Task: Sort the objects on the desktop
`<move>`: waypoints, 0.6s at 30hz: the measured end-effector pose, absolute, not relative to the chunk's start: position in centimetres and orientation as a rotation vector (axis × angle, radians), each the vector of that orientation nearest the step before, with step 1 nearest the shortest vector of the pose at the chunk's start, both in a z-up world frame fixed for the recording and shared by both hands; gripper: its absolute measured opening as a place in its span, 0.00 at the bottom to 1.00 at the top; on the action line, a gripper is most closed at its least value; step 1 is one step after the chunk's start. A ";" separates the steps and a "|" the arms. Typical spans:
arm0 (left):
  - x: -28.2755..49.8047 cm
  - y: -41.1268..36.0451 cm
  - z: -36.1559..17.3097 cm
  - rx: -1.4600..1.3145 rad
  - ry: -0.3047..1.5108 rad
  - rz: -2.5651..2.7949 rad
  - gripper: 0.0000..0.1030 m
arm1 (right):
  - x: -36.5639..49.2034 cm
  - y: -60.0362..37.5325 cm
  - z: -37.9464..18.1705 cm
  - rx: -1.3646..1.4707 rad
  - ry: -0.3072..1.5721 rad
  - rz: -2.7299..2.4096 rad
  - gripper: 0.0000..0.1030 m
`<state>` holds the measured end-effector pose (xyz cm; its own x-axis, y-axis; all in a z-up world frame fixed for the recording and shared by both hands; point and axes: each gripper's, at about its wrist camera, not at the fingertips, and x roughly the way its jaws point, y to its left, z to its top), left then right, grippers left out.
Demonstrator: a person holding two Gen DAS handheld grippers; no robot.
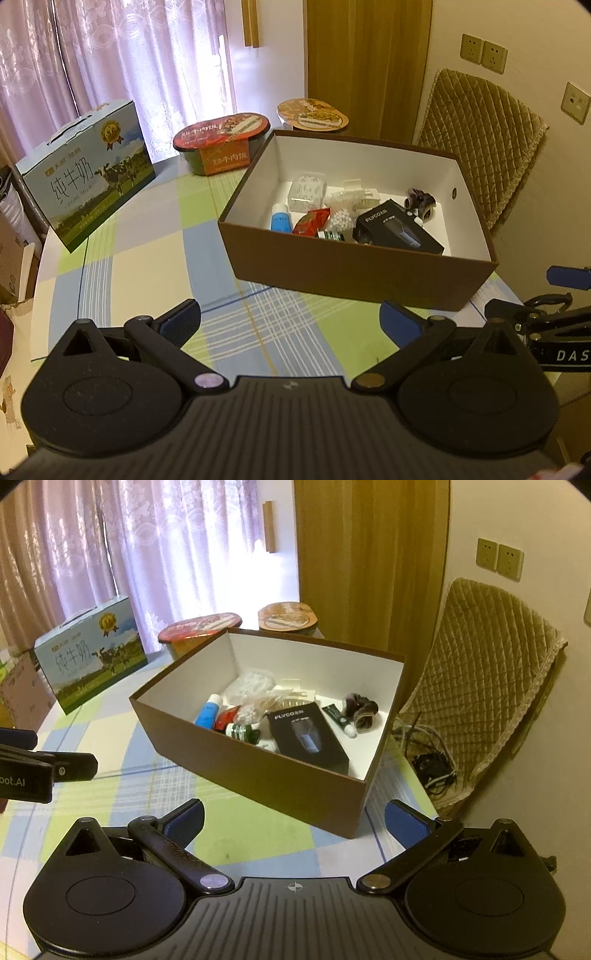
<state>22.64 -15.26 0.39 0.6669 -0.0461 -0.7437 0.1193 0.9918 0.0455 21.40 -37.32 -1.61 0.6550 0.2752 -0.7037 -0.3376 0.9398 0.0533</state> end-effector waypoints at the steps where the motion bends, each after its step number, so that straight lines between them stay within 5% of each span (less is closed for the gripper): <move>1: 22.5 -15.3 0.3 0.094 0.839 -0.093 0.99 | 21.3 -37.3 -1.7 -0.086 0.786 0.347 0.98; 18: 21.9 -15.5 -0.6 0.104 0.871 -0.113 0.99 | 21.2 -37.3 -2.2 -0.101 0.811 0.347 0.98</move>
<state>21.88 -15.51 -0.60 0.6389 -0.0562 -0.7673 0.1409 0.9890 0.0450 21.23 -37.33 -2.17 0.6361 0.2646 -0.7248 -0.3412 0.9390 0.0434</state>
